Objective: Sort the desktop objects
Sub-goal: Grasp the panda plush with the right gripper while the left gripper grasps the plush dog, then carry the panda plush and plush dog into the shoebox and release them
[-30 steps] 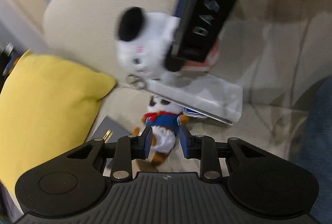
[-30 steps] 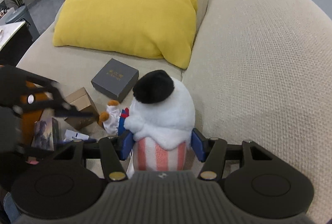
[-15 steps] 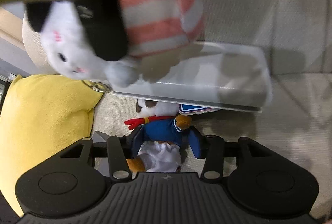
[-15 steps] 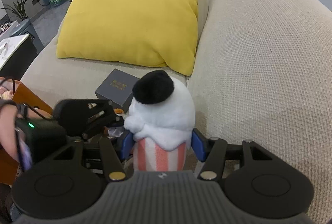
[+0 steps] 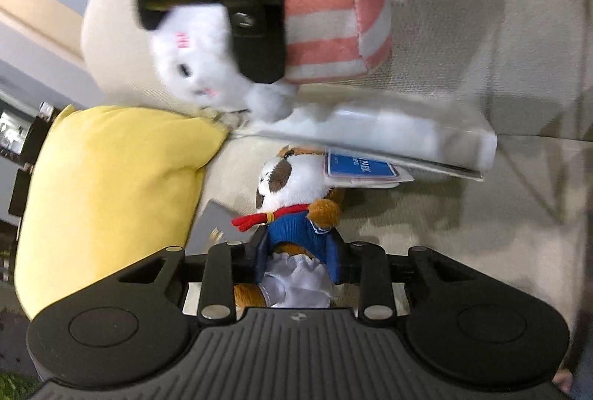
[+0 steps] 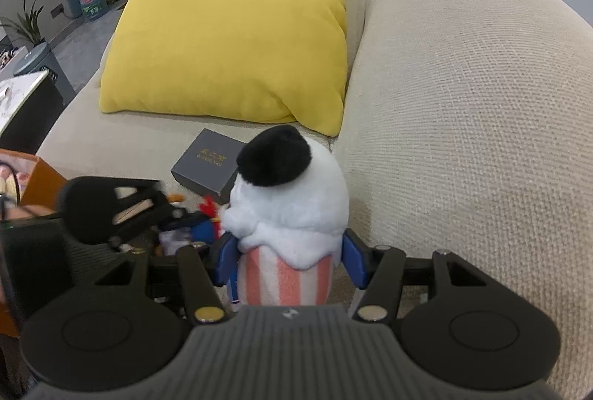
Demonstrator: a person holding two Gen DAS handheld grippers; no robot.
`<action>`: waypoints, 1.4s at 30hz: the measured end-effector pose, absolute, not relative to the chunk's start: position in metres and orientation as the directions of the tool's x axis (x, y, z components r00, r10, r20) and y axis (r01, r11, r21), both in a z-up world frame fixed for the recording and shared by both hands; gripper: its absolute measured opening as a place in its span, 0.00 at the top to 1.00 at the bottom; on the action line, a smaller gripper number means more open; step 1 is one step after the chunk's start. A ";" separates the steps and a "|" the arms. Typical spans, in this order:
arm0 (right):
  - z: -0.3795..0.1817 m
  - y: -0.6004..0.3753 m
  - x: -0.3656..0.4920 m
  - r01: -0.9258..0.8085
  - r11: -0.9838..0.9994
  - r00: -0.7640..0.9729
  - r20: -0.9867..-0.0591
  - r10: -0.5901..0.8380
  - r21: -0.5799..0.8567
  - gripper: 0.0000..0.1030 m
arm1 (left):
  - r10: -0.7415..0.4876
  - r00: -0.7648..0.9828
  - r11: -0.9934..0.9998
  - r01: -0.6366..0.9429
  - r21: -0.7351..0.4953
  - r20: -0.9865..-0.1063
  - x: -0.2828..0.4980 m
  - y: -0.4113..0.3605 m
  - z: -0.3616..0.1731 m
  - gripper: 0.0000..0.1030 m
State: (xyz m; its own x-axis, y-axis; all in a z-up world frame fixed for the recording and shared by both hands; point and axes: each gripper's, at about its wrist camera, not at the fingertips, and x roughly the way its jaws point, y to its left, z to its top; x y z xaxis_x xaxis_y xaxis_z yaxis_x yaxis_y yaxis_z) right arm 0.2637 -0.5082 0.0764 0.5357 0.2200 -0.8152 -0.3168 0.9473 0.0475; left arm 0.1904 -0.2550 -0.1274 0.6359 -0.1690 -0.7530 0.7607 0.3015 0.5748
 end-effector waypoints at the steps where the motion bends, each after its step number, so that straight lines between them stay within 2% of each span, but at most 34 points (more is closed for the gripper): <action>1: 0.079 -0.509 0.263 -0.312 0.948 0.537 -0.812 0.228 0.059 0.42 | -0.165 0.638 0.314 0.757 0.573 -0.752 0.189 -0.251 -0.120 0.66; 5: 0.089 -0.508 0.253 -0.311 0.946 0.551 -0.795 0.255 0.087 0.42 | -0.188 0.648 0.417 0.733 0.537 -0.738 0.173 -0.230 -0.082 0.66; 13: 0.126 -0.482 0.215 -0.352 0.921 0.597 -0.717 0.359 0.168 0.42 | -0.247 0.699 0.721 0.595 0.355 -0.671 0.139 -0.140 -0.003 0.66; 18: 0.155 -0.438 0.182 -0.449 0.856 0.586 -0.639 0.498 0.256 0.42 | -0.235 0.754 0.873 0.441 0.207 -0.614 0.104 -0.067 0.054 0.66; 23: 0.166 -0.375 0.157 -0.555 0.754 0.495 -0.589 0.639 0.351 0.42 | -0.203 0.795 0.951 0.300 0.080 -0.572 0.073 0.003 0.086 0.66; 28: 0.156 -0.303 0.147 -0.593 0.713 0.401 -0.630 0.665 0.375 0.42 | -0.194 0.791 0.979 0.190 -0.068 -0.580 0.062 0.060 0.080 0.66; 35: 0.097 -0.226 0.160 -0.530 0.785 0.326 -0.777 0.539 0.322 0.42 | -0.276 0.702 0.946 0.078 -0.315 -0.656 0.085 0.139 0.027 0.66; 42: 0.047 -0.185 0.181 -0.457 0.860 0.318 -0.861 0.396 0.227 0.42 | -0.322 0.627 0.911 0.002 -0.412 -0.709 0.112 0.164 -0.022 0.66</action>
State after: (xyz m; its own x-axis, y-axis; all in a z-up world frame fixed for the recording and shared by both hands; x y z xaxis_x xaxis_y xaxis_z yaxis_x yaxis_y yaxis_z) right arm 0.1806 -0.1852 0.0470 0.3182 0.3960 -0.8613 -0.4572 0.8600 0.2265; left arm 0.1121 0.1636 -0.0219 0.6269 -0.3219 -0.7095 0.0018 0.9112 -0.4119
